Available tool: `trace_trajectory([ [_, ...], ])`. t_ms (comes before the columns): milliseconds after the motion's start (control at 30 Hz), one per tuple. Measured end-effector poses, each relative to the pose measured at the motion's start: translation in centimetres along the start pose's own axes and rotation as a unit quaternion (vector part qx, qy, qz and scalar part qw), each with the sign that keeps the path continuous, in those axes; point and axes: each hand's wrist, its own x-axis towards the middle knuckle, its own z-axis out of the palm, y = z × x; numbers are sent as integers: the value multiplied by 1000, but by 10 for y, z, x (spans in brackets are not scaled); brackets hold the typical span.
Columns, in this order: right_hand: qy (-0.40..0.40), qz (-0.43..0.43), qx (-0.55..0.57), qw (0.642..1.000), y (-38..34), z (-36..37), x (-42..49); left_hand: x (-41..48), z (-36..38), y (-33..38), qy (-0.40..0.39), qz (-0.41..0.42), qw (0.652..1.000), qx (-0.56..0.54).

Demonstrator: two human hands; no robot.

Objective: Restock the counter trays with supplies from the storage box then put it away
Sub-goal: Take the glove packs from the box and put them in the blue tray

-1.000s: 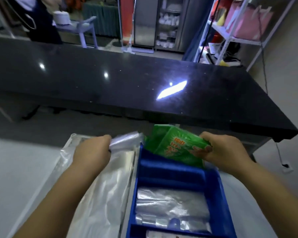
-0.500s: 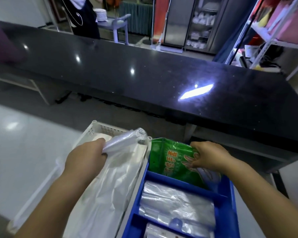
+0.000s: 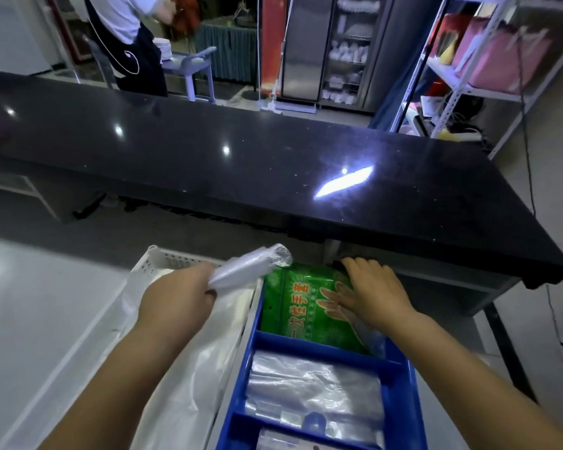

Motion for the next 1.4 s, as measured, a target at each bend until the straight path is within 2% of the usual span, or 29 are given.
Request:
trace_trajectory([
  [67, 89, -3, 81, 993, 0, -13, -13, 3, 1, 14, -17, 23, 999, -20],
  [167, 268, -52, 172, 947, -7, -36, -31, 9, 8, 41, -40, 76, 996, -16],
  [233, 307, -101, 180, 929, -16, -49, -41, 11, 13, 61, -62, 108, 992, -10],
  [300, 257, -161, 140, 943, -24, -55, -51, 13, 17, 79, -82, 140, 987, -14],
  [367, 170, -188, 54, 966, -28, -54, -57, 15, 18, 96, -107, 165, 980, -36],
  [467, 80, -142, -1, 987, -25, -49, -59, 16, 16, 116, -160, 200, 964, -68],
  [567, 66, -111, -7, 992, -13, -47, -59, 21, 19, 123, -175, 214, 960, -49],
  [633, 100, -89, 3, 991, -5, -47, -61, 25, 21, 122, -141, 229, 963, -19],
  [700, 168, -71, 9, 983, -1, -44, -63, 28, 25, 120, -72, 262, 962, 6],
  [800, 268, -51, -4, 962, 1, -33, -64, 25, 31, 121, 55, 327, 943, 37],
  [867, 289, -44, -23, 956, 2, -20, -64, 20, 39, 122, 105, 354, 928, 46],
  [933, 259, -48, -51, 963, 2, -7, -63, 15, 50, 122, 88, 358, 928, 60],
  [1000, 180, -56, -85, 978, 3, 8, -66, 7, 67, 120, 29, 353, 930, 98],
  [1100, 56, -16, -99, 993, 7, 24, -70, 3, 88, 115, -70, 281, 954, 80],
  [1167, 10, 12, -59, 998, 10, 27, -70, 6, 99, 110, -110, 232, 966, 40],
  [1233, -69, 37, -8, 997, 13, 28, -69, 7, 99, 108, -153, 198, 968, 0],
  [1300, -82, 49, 23, 995, 13, 26, -70, 9, 97, 109, -194, 181, 964, -18],
  [1400, -45, 31, 73, 996, 9, 24, -72, 15, 97, 110, -237, 167, 957, -14],
])
